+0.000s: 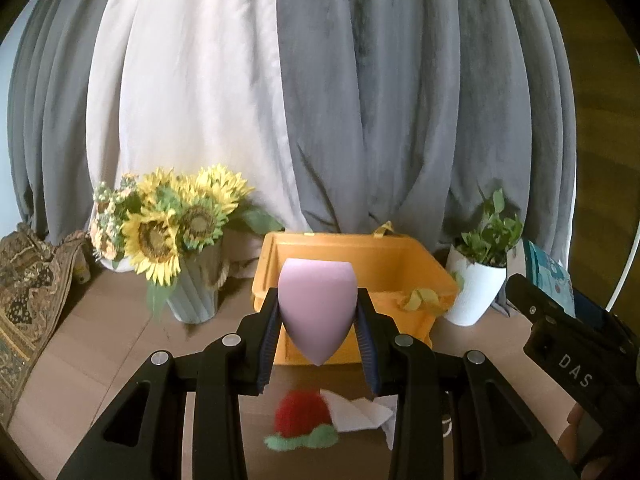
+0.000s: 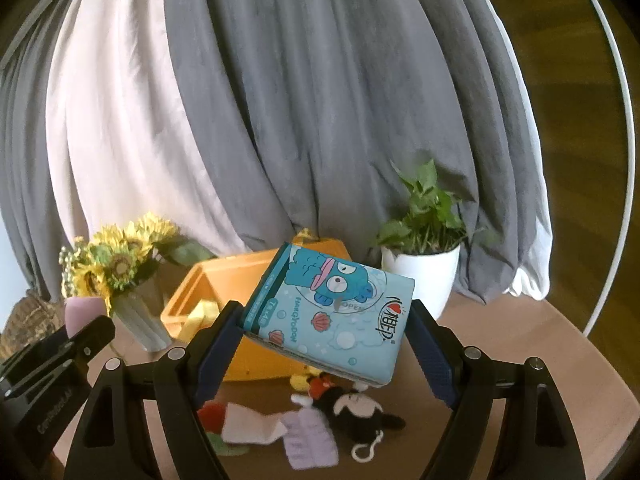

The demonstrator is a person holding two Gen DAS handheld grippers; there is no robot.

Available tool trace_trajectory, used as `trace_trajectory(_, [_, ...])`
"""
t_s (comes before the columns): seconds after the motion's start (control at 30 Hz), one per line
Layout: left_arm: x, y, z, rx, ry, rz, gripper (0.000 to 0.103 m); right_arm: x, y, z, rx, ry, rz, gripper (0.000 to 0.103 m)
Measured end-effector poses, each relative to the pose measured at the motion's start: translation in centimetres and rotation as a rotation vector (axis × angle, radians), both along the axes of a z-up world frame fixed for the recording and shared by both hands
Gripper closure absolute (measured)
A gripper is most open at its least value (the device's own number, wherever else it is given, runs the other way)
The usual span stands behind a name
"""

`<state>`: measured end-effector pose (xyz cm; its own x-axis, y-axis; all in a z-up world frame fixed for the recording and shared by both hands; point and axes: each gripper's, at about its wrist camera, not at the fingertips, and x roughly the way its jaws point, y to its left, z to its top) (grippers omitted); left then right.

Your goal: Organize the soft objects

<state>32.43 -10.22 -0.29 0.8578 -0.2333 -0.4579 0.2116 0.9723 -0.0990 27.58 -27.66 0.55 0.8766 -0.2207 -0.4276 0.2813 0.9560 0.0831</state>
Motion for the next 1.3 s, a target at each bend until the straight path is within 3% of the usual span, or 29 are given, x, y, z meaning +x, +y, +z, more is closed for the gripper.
trace_trajectory(0.7, [4.7,-1.0,1.5,0.012,-0.087,0.013,0.068,4.9,-0.9,1.3,-0.014,-0.072,0.036,0.021])
trace_trajectory(1.3, [11.8,-2.3,-0.9,0.037,-0.046,0.0,0.068,12.2,-1.5,-0.7,-0.014,-0.019,0.091,0.021])
